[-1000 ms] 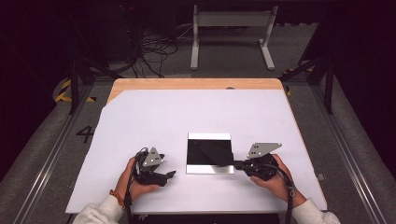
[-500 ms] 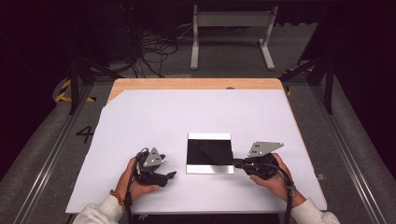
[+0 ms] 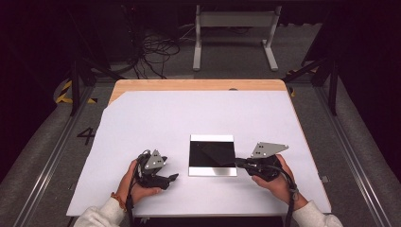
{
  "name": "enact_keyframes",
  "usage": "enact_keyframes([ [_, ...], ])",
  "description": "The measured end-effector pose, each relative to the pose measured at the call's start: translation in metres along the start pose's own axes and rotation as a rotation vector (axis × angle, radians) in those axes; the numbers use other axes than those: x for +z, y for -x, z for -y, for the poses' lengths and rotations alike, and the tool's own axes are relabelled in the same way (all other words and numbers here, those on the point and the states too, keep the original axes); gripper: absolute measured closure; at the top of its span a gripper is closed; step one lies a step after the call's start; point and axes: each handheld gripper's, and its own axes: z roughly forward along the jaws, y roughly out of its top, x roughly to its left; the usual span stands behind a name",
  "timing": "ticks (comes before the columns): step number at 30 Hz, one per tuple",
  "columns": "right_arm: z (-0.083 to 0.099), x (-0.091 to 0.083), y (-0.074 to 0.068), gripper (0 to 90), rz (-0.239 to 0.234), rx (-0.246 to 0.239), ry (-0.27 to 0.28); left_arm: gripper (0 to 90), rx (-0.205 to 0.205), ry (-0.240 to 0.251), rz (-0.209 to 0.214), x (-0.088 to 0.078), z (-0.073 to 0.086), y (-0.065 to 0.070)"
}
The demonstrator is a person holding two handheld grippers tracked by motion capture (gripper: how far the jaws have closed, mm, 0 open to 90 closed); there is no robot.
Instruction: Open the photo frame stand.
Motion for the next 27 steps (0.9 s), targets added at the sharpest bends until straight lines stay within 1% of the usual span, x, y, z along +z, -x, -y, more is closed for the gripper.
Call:
enact_keyframes([
  [4, -0.0031, 0.0007, -0.001, 87.7, 0.007, -0.002, 0.017, 25.8, 0.005, -0.001, 0.004, 0.0004, 0.0, 0.0],
  [12, -0.0065, 0.0035, -0.0029, 87.7, 0.005, -0.008, 0.019, 25.5, 0.005, -0.004, 0.004, 0.0003, 0.0003, 0.0],
  [20, -0.0081, 0.0032, -0.003, 87.4, 0.015, -0.003, 0.03, 25.4, 0.003, -0.004, 0.008, 0.0006, 0.0003, 0.0003],
  [24, -0.0097, 0.0043, -0.004, 86.9, 0.029, 0.001, 0.046, 25.4, 0.001, -0.009, 0.011, 0.0006, 0.0003, 0.0004],
  [27, -0.0099, 0.0047, -0.0041, 86.4, 0.028, 0.004, 0.052, 25.4, 0.001, -0.008, 0.013, 0.0005, 0.0006, 0.0001],
])
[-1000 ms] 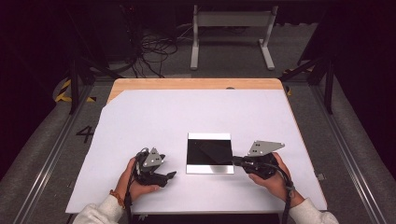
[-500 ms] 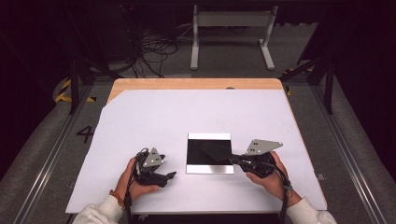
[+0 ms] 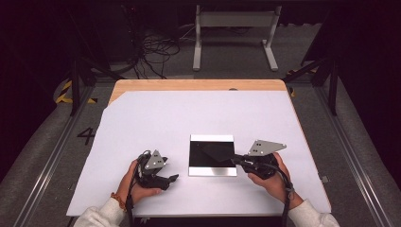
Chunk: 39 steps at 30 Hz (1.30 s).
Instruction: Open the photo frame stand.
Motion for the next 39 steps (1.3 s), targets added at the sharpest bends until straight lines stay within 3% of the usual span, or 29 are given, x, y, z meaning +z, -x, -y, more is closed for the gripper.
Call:
enact_keyframes([
  [10, 0.0, 0.0, -0.001, 82.7, -0.005, -0.001, 0.006, 25.3, -0.004, -0.002, -0.001, -0.001, 0.0, 0.0],
  [16, 0.002, -0.001, -0.001, 66.5, -0.022, 0.003, -0.013, 25.0, 0.002, 0.002, -0.006, -0.002, 0.0, 0.0],
  [25, 0.001, -0.002, 0.006, 37.3, -0.055, 0.104, 0.013, 24.8, 0.013, -0.01, -0.013, 0.0, -0.001, 0.002],
  [32, -0.003, -0.003, 0.007, 33.6, -0.061, 0.148, 0.054, 24.2, 0.011, -0.013, -0.008, 0.001, -0.001, 0.002],
  [39, -0.006, 0.01, 0.013, 34.3, -0.056, 0.239, 0.057, 23.9, 0.014, -0.009, -0.007, 0.0, -0.001, 0.002],
])
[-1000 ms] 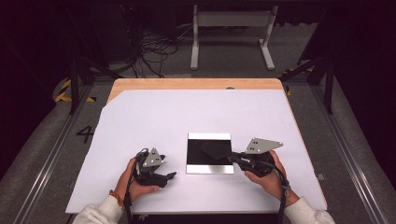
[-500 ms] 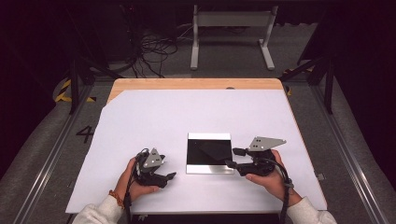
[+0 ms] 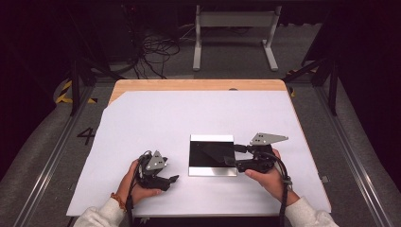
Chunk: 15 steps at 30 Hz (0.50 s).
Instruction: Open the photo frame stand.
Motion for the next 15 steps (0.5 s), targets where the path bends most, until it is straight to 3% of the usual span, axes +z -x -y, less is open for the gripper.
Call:
enact_keyframes([
  [4, 0.002, 0.005, 0.002, 32.1, -0.009, 0.041, -0.012, 23.8, -0.01, 0.003, 0.002, 0.0, 0.0, 0.0],
  [9, 0.005, 0.008, 0.006, 32.0, -0.046, 0.09, -0.029, 23.3, -0.018, 0.03, 0.037, 0.0, -0.003, 0.003],
  [15, 0.003, 0.006, 0.01, 32.1, -0.056, 0.128, -0.003, 22.6, 0.0, 0.032, 0.057, 0.003, -0.007, 0.007],
])
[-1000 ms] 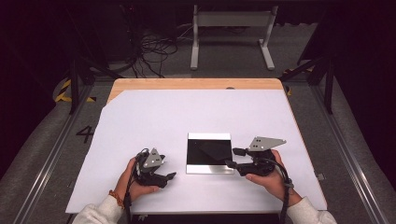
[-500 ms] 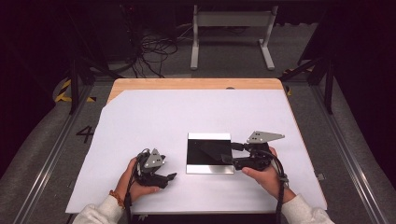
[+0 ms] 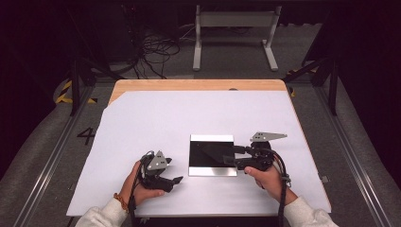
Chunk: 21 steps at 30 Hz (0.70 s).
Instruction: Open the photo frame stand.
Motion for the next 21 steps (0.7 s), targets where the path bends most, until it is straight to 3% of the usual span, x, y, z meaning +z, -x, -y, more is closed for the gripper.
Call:
enact_keyframes([
  [5, -0.002, 0.002, 0.001, 33.1, 0.003, 0.026, 0.003, 22.3, -0.001, -0.003, 0.006, 0.002, -0.001, 0.002],
  [21, 0.001, 0.019, 0.008, 32.8, -0.065, 0.119, -0.031, 20.6, 0.002, -0.01, 0.011, 0.011, -0.006, 0.004],
])
